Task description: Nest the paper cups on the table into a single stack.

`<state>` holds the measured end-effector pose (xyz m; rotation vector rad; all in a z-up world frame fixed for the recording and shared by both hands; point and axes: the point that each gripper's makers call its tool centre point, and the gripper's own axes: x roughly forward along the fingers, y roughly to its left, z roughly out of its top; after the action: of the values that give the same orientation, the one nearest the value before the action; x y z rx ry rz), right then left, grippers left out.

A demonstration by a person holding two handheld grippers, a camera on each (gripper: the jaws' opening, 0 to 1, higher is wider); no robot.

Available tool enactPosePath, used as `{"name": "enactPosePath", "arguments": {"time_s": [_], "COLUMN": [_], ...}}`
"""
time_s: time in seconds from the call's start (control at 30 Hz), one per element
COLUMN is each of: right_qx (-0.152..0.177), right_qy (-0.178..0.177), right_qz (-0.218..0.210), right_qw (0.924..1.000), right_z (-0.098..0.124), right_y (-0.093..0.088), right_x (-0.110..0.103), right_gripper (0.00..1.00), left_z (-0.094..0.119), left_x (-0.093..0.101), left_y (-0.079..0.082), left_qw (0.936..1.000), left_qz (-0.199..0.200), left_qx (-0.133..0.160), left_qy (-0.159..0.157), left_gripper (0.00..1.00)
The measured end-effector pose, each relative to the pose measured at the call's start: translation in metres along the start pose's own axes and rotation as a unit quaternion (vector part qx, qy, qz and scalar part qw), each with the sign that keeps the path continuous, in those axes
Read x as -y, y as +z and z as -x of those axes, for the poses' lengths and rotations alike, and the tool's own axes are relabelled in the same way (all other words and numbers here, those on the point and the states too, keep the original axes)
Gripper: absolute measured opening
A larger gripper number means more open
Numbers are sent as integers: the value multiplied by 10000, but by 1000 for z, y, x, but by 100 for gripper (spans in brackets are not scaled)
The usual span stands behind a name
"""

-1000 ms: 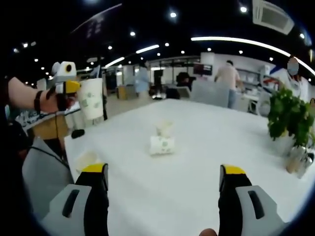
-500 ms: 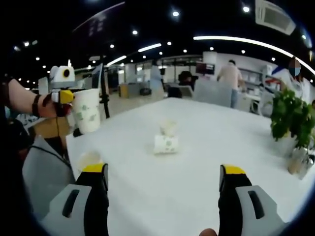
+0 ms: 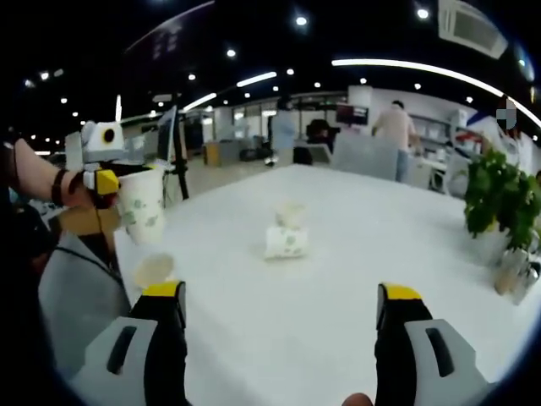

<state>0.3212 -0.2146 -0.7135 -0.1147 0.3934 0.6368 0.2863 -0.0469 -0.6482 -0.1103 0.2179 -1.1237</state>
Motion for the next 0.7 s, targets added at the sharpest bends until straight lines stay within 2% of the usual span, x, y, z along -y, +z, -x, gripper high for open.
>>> {"name": "enactPosePath", "arguments": {"time_s": [0.2, 0.43, 0.6, 0.7], "right_qx": [-30, -46, -72, -90], "right_qy": [17, -6, -44, -56], "right_qz": [10, -11, -50, -63], "right_qw": [10000, 10000, 10000, 9999], "right_z": [2, 6, 11, 12], "right_y": [-3, -5, -9, -12], "right_x": [-1, 3, 7, 8], "right_gripper": [91, 91, 91, 91], "left_z": [-2, -6, -13, -15], "left_x": [5, 5, 7, 7], "left_y": [-11, -17, -25, -30], "left_qw": [9999, 9999, 9999, 9998], "left_qz": [39, 83, -41, 46], "left_qx": [-97, -53, -142, -168], "left_qy": [-24, 33, 35, 36], "left_gripper": [44, 44, 44, 44]}}
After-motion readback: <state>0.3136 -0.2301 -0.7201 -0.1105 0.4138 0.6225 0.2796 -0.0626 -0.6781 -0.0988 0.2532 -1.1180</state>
